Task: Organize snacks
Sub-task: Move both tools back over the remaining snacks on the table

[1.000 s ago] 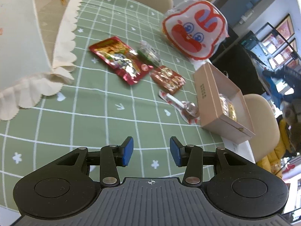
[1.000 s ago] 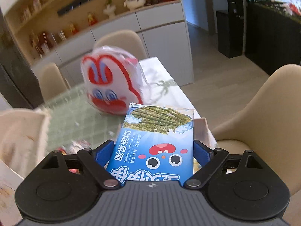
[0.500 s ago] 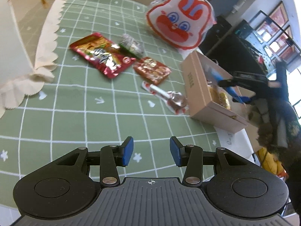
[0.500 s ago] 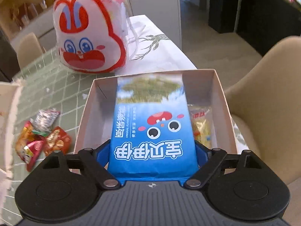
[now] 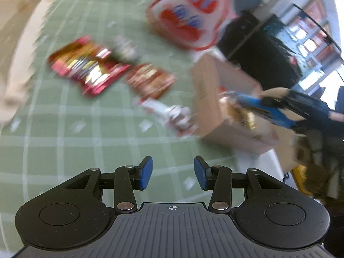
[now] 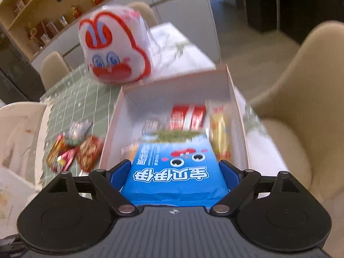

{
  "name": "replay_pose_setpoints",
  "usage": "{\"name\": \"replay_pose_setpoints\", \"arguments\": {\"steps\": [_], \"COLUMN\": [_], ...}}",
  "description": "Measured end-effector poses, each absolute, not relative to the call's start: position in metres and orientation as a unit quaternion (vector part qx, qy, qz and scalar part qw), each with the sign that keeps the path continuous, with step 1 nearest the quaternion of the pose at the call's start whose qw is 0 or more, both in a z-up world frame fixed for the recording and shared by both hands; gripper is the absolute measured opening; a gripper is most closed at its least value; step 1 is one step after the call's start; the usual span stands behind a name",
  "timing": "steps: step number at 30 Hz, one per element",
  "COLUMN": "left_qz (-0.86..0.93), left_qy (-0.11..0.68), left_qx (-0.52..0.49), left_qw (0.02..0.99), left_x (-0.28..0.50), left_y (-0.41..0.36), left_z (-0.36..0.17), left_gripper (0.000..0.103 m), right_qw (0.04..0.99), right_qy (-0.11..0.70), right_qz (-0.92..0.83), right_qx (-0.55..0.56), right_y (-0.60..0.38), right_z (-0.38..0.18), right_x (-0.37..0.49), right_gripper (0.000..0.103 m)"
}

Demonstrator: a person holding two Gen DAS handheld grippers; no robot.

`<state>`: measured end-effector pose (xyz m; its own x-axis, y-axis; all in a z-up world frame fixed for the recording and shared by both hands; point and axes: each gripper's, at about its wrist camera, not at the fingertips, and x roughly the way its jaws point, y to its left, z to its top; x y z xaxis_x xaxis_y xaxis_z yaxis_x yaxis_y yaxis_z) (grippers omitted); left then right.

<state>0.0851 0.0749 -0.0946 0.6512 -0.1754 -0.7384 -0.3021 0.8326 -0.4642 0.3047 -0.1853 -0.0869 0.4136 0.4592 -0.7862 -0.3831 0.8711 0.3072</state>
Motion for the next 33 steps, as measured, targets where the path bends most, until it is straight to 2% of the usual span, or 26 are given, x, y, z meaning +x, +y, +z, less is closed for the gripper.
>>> {"name": "replay_pose_setpoints", "arguments": {"steps": [3,5,7,10,17,19,24,28,33], "left_qz": [0.012,-0.002,0.003,0.017,0.033,0.047,0.121,0.158,0.143], "left_qy": [0.395,0.381,0.372,0.368,0.404,0.406,0.38,0.389,0.411], "left_qx": [-0.257,-0.259,-0.247,-0.244,-0.264,-0.267,-0.269,-0.229,-0.208], "left_qw": [0.882,0.887,0.895,0.897,0.875,0.873,0.877,0.878,0.876], "left_x": [0.117,0.138,0.151,0.162,0.157,0.152,0.136,0.151,0.201], "left_y": [0.061,0.058,0.055,0.051,0.045,0.049,0.092,0.137,0.174], "left_z": [-0.069,-0.054,-0.043,-0.04,-0.076,-0.086,-0.094,-0.095,-0.101], "left_gripper": [0.047,0.047,0.047,0.047,0.047,0.047,0.047,0.047,0.047], "right_qw": [0.84,0.827,0.815,0.806,0.737,0.755,0.837,0.85,0.843], "right_qy": [0.469,0.504,0.517,0.505,0.573,0.546,0.428,0.37,0.383], "right_qz": [0.266,0.249,0.26,0.307,0.317,0.322,0.34,0.37,0.371], "right_qx": [0.067,0.022,-0.011,0.04,0.168,0.168,0.027,-0.058,-0.068], "right_y": [-0.178,-0.164,-0.162,-0.187,-0.236,-0.239,-0.204,-0.159,-0.125], "right_z": [-0.093,-0.105,-0.108,-0.102,-0.11,-0.101,-0.063,-0.049,-0.054], "right_x": [0.329,0.344,0.345,0.341,0.361,0.351,0.304,0.271,0.253], "right_gripper": [0.088,0.088,0.084,0.084,0.085,0.085,0.085,0.085,0.085]}}
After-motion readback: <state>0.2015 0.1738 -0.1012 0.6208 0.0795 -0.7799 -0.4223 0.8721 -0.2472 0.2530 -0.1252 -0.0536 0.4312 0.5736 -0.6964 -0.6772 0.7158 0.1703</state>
